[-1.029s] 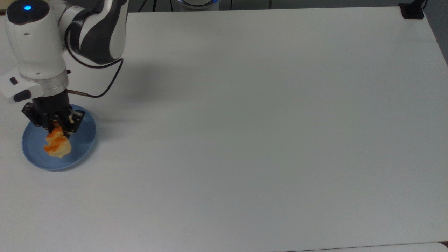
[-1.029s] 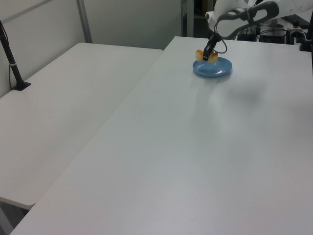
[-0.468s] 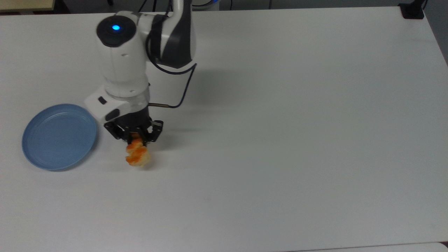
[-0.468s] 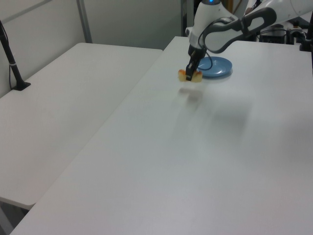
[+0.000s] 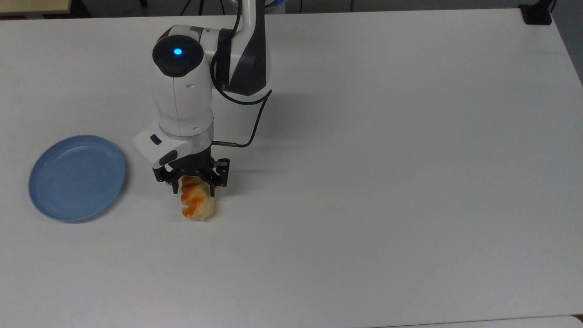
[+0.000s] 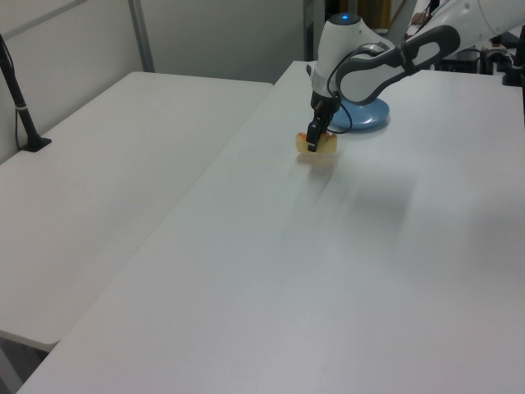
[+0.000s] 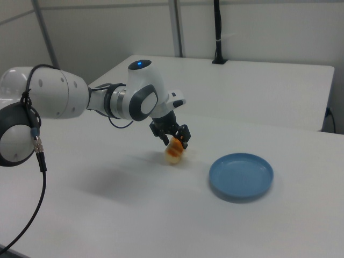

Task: Put the bread on the table
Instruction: 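Lift the bread roll off the plate and carry it away from the plate, then lower the bread roll onto the table and open the gripper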

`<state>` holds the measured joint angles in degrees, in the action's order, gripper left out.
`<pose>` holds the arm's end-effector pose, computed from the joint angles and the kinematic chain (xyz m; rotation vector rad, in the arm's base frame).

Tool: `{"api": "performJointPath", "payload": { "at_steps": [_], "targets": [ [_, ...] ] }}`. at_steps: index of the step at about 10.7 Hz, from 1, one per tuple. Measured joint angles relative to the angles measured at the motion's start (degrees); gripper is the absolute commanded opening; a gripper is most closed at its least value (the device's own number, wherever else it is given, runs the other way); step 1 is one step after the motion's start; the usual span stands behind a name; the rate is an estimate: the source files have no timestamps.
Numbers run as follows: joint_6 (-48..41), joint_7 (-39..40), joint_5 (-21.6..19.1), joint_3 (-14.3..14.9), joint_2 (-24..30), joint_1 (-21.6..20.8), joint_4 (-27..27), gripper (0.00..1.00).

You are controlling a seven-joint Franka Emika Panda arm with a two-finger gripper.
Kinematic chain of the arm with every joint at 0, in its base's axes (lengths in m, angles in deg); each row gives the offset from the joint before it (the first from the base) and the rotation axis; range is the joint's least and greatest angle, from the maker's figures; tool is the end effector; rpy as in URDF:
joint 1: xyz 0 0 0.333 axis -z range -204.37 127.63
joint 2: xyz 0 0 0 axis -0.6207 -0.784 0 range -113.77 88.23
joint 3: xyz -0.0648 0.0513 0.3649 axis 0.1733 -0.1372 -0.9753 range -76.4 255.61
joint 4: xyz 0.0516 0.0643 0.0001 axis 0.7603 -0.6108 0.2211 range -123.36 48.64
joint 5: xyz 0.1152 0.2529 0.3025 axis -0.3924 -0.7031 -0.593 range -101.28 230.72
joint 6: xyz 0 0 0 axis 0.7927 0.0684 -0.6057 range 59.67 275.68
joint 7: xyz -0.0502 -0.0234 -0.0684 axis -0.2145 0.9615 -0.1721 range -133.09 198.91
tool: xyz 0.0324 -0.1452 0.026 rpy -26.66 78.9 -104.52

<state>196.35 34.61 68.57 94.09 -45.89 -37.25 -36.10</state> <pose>0.7773 -0.0692 0.3346 3.0119 -0.0120 0.3569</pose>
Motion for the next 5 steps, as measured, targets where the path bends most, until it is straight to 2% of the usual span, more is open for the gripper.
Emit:
{"api": "performJointPath", "payload": {
  "at_steps": [3,5],
  "targets": [
    [-1.7,0.0,0.0,0.0,1.3,-1.1,0.6,1.00],
    [-9.6,0.0,0.0,0.0,5.0,-2.1,2.3,1.00]
  ]
}}
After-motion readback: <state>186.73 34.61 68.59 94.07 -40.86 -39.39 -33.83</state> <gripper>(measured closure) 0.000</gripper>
